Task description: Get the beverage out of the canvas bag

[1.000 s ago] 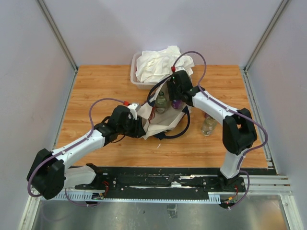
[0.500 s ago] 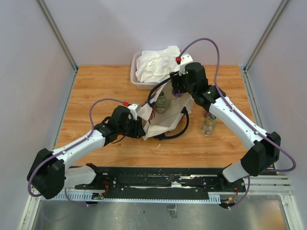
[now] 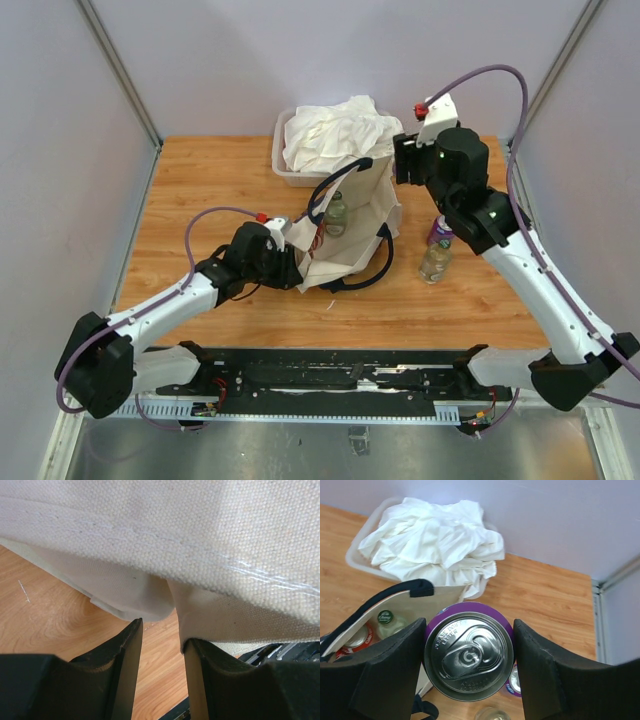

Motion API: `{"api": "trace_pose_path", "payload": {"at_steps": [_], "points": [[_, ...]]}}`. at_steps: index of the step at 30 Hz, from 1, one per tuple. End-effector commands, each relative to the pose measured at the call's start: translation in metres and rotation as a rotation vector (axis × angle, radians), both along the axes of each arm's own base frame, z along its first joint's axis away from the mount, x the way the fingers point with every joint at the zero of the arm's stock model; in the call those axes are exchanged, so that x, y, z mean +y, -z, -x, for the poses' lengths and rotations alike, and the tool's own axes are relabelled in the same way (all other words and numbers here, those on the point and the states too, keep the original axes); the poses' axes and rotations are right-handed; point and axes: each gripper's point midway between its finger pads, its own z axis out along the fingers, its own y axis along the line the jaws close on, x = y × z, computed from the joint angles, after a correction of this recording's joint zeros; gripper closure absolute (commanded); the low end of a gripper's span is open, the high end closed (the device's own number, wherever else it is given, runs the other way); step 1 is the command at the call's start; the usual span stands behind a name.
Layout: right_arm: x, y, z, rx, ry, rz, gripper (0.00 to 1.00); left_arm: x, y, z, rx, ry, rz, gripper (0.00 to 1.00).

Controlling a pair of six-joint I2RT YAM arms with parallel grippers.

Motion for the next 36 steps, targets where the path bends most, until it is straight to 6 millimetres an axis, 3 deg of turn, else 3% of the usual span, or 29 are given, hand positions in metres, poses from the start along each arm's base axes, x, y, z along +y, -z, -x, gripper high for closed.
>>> {"api": "trace_pose_path", "payload": {"at_steps": [1, 5, 9, 18, 27, 36], "points": [[-0.045, -0.05, 0.01, -0.14, 0.191, 0.008, 0.99, 0.007, 0.007, 0.005, 0.009, -0.01, -0.03, 0.58], [-0.073, -0.035, 0.003, -0.099, 0.293, 0.027, 0.99, 0.007, 0.006, 0.004, 0.005, -0.005, -0.032, 0.58], [-0.085, 0.003, -0.015, -0.006, 0.305, -0.015, 0.99, 0.007, 0.006, 0.003, 0.004, -0.002, -0.043, 0.58], [-0.079, 0.089, -0.075, 0.146, 0.244, -0.037, 0.99, 0.008, 0.007, 0.001, 0.005, -0.01, -0.048, 0.58], [-0.077, 0.148, -0.142, 0.248, 0.261, -0.018, 0.99, 0.006, 0.009, -0.002, 0.011, -0.002, -0.062, 0.58], [-0.084, 0.197, -0.176, 0.322, 0.285, -0.065, 0.99, 0.008, 0.012, -0.004, 0.018, -0.014, -0.079, 0.58]]}}
